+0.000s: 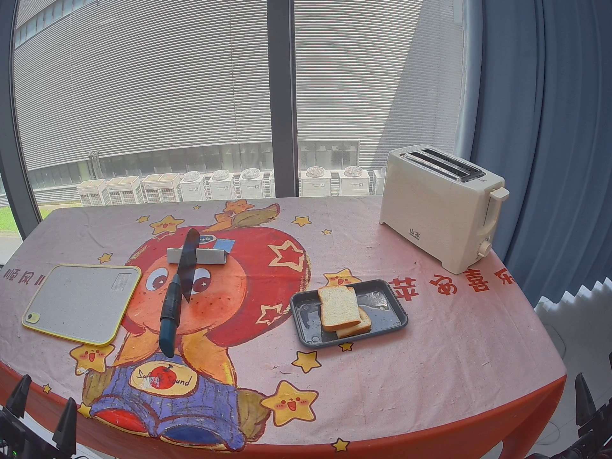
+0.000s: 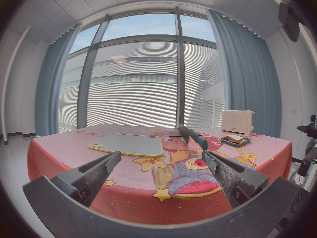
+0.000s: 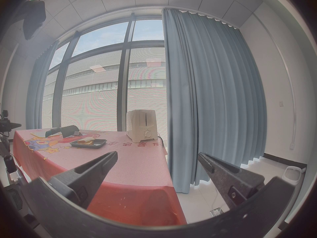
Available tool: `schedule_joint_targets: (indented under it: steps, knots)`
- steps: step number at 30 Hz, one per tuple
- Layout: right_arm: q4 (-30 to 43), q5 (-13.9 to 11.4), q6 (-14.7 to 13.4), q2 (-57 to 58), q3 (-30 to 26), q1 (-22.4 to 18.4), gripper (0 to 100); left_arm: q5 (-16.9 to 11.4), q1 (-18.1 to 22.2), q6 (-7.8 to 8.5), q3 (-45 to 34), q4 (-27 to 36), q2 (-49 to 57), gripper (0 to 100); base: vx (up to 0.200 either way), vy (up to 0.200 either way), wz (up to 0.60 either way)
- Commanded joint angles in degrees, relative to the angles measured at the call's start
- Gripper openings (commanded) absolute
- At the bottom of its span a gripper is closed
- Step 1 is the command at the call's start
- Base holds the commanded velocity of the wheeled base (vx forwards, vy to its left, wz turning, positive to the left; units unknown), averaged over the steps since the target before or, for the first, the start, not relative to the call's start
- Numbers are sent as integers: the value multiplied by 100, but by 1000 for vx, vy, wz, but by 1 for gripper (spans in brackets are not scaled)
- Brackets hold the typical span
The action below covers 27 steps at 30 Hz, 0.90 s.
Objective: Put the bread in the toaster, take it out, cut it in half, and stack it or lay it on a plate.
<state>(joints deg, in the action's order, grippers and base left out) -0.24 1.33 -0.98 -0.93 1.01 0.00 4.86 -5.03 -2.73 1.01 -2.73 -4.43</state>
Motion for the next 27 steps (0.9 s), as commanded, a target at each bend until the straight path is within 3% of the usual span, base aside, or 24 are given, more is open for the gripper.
schedule_joint_targets:
  steps: [1, 5, 13, 18, 27]
  knots:
    - [-2, -1, 1, 93, -101, 0, 100, -240, 2, 88, -101, 150, -6, 100, 0, 0, 0]
    - [-2, -1, 1, 93, -92, 0, 100, -293, 2, 220, -101, 229, -6, 100, 0, 0, 0]
    - [-2, -1, 1, 93, -101, 0, 100, -442, 11, 220, -101, 247, -23, 100, 0, 0, 0]
    - [-2, -1, 1, 93, -101, -9, 100, -434, 644, 220, -101, 247, 21, 100, 0, 0, 0]
    - [-2, -1, 1, 93, -92, -9, 100, -486, 345, 247, -101, 247, 407, 100, 0, 0, 0]
